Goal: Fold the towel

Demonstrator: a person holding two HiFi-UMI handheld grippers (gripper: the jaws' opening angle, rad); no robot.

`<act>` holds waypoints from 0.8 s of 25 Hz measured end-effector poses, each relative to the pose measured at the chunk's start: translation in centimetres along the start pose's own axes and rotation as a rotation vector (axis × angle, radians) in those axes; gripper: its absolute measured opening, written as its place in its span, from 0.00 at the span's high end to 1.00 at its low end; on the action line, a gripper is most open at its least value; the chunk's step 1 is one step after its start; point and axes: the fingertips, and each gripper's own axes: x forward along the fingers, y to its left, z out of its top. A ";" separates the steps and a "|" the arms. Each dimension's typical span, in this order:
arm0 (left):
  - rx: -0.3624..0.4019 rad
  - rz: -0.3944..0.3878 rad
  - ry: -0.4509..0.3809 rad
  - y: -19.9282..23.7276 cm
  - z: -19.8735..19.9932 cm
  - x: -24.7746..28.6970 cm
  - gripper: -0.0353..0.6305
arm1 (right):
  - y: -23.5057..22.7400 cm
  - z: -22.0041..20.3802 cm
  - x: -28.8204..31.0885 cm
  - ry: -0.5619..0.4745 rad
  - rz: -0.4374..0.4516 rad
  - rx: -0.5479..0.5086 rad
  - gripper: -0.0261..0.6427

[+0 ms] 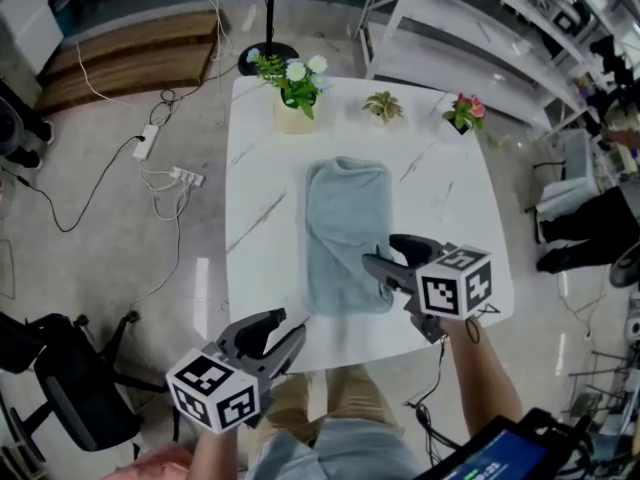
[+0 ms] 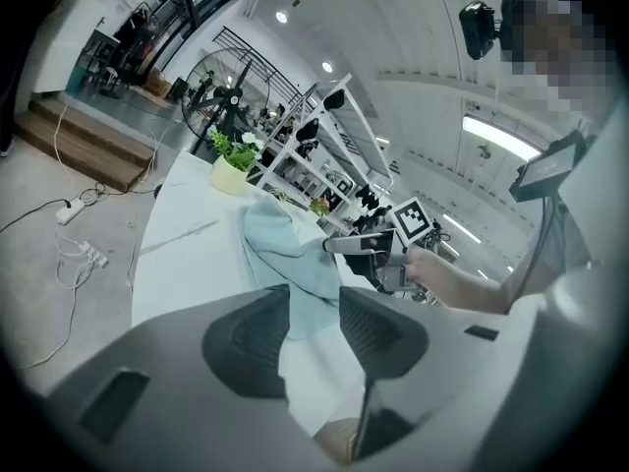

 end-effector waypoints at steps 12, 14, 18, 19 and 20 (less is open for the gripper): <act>0.005 0.005 -0.060 -0.7 0.9 -1.4 0.71 | 6.6 -1.5 0.8 0.038 0.001 -0.386 0.89; -0.001 0.005 -0.069 -0.6 0.5 -1.8 0.71 | 8.2 -2.5 1.2 0.062 0.010 -0.454 0.89; -0.020 0.015 -0.077 -0.2 -0.1 -2.8 0.71 | 10.9 -4.5 2.3 0.108 0.044 -0.558 0.89; -0.025 0.018 -0.077 -0.1 -0.3 -2.9 0.71 | 11.4 -5.4 2.7 0.133 0.058 -0.584 0.89; -0.030 0.021 -0.077 0.1 -0.6 -3.1 0.71 | 11.8 -6.3 3.1 0.162 0.072 -0.611 0.89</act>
